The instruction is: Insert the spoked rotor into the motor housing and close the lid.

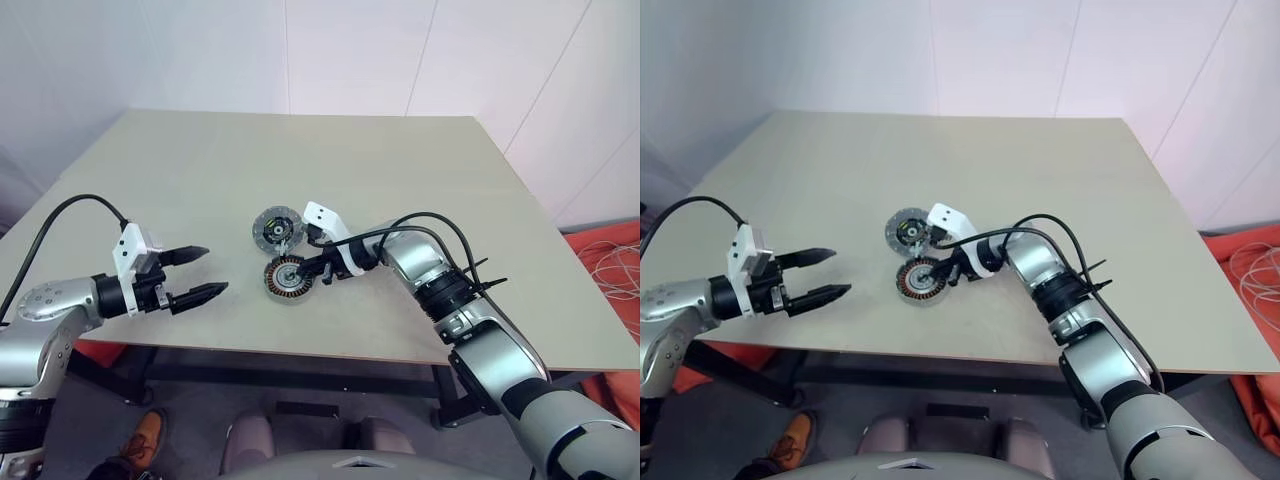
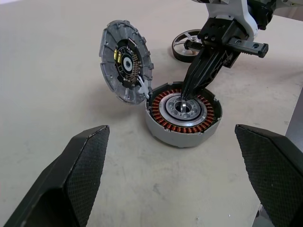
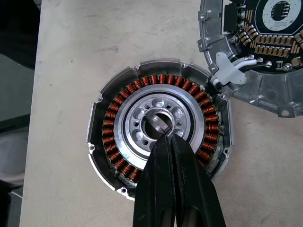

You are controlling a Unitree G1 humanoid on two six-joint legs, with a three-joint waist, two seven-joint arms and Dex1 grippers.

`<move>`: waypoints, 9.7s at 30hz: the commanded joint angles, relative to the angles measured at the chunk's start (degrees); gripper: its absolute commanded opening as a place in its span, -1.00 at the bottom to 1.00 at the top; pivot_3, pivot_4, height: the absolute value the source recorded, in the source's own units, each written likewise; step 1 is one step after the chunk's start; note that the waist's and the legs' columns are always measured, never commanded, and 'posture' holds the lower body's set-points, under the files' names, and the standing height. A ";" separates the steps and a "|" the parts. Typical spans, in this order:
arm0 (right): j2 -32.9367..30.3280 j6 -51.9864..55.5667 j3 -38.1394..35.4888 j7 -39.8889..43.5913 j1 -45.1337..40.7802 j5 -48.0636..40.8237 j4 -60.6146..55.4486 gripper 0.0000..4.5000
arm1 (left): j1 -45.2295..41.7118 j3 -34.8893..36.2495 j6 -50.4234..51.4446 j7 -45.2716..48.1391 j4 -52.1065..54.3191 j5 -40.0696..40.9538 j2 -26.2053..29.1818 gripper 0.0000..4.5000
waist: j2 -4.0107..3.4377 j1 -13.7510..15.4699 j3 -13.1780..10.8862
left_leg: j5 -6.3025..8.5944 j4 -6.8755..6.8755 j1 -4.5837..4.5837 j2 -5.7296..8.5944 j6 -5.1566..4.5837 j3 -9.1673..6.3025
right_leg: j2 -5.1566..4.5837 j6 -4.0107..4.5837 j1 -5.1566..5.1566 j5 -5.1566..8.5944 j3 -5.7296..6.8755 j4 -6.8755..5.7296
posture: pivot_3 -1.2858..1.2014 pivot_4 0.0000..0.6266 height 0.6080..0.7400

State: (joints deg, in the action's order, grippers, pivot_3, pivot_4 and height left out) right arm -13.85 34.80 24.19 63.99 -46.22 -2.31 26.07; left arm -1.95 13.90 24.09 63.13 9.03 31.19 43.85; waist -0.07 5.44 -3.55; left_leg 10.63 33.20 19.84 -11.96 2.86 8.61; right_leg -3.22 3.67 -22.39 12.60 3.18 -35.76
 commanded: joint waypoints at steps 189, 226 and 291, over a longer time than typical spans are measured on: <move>-3.31 48.65 -67.12 -44.62 4.47 -33.26 0.86 -0.70 | -0.29 4.25 -0.69 -4.41 0.38 2.91 -1.92 1.00 | -0.09 0.70 0.01 | -0.12 -0.02 -0.09 0.06 0.20 0.05 | -0.01 -0.31 0.05 0.19 0.01 0.02 | 0.03 -1.00 1.00; 4.65 38.88 -36.42 -87.77 14.37 -110.69 -5.87 -0.87 | 4.91 6.12 -1.39 -6.31 3.42 2.72 -1.85 1.00 | -0.19 1.49 0.01 | -0.12 -0.15 -0.02 0.08 0.22 0.02 | -0.04 -0.42 -0.08 0.25 0.02 0.09 | 0.03 -1.00 1.00; 7.88 41.72 -38.83 -73.28 12.90 -86.67 -0.85 0.17 | 6.77 7.36 -1.77 -7.27 4.30 2.72 -1.80 1.00 | -0.02 1.44 0.10 | -0.14 -0.14 0.18 0.08 0.26 0.01 | -0.03 -0.45 -0.26 0.24 0.01 0.04 | 0.03 -1.00 1.00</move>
State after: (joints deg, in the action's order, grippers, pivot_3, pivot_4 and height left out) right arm -6.23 76.01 -13.60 -9.51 -31.30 -88.14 27.94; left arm 5.44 20.70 23.06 55.76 12.44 33.54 41.75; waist -0.08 6.88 -3.45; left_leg 10.48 33.06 20.01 -11.88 3.12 8.63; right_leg -3.25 3.22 -22.65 12.84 3.19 -35.73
